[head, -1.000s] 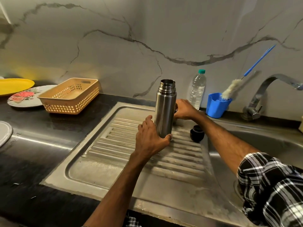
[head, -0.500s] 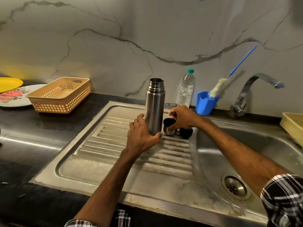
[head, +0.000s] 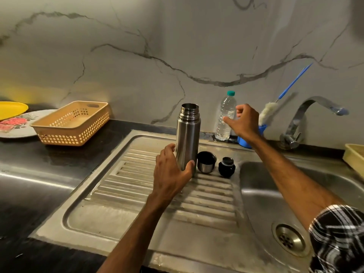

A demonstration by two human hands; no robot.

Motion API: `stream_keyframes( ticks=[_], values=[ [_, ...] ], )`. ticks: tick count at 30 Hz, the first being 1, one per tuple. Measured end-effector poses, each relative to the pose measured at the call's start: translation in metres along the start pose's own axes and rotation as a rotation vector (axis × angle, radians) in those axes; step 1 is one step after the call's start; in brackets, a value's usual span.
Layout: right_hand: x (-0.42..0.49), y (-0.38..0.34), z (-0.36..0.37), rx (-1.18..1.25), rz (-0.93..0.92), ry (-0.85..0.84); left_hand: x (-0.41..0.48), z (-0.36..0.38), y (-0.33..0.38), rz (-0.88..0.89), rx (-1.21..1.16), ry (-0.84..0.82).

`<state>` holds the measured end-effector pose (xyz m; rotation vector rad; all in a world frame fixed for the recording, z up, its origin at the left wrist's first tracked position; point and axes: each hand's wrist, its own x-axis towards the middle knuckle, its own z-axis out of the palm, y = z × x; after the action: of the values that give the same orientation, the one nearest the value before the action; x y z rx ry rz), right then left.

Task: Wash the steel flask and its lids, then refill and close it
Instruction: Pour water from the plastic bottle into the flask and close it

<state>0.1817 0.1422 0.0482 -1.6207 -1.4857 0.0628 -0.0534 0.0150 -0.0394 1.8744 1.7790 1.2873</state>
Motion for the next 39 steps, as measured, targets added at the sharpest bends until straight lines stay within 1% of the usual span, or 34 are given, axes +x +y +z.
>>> stream_keyframes(
  ticks=[3, 9, 13, 18, 22, 27, 30, 32, 34, 36, 39],
  values=[
    [0.015, -0.006, 0.024, -0.041, 0.073, -0.004, 0.001, 0.002, -0.005, 0.015, 0.007, 0.018],
    [0.042, -0.009, 0.054, 0.008, 0.26, 0.056, 0.002, 0.003, -0.009, 0.028, 0.004, 0.027],
    [0.048, -0.001, 0.066, 0.006, 0.292, 0.019, 0.002, 0.004, -0.009, 0.039, 0.028, 0.052],
    [0.048, 0.004, 0.059, 0.002, 0.251, 0.033, 0.003, 0.001, -0.005, 0.054, 0.056, 0.121],
    [0.038, 0.002, 0.042, 0.035, 0.184, 0.089, 0.004, -0.006, 0.003, 0.079, 0.047, 0.234],
    [0.031, -0.02, -0.015, 0.117, 0.063, 0.198, 0.002, -0.02, 0.013, 0.161, -0.035, 0.437],
    [0.019, -0.038, -0.059, 0.212, -0.029, 0.235, -0.002, -0.027, 0.039, 0.21, -0.118, 0.49],
    [0.003, -0.045, -0.086, 0.261, -0.073, 0.21, -0.001, -0.034, 0.07, 0.289, -0.181, 0.435],
    [-0.018, -0.049, -0.107, 0.245, -0.107, 0.161, 0.007, -0.041, 0.107, 0.348, -0.259, 0.327],
    [-0.043, -0.05, -0.124, 0.238, -0.11, 0.094, 0.017, -0.049, 0.143, 0.335, -0.356, 0.182],
    [-0.088, -0.054, -0.146, 0.271, -0.123, -0.023, 0.031, -0.057, 0.186, 0.341, -0.572, -0.096]
  ],
)
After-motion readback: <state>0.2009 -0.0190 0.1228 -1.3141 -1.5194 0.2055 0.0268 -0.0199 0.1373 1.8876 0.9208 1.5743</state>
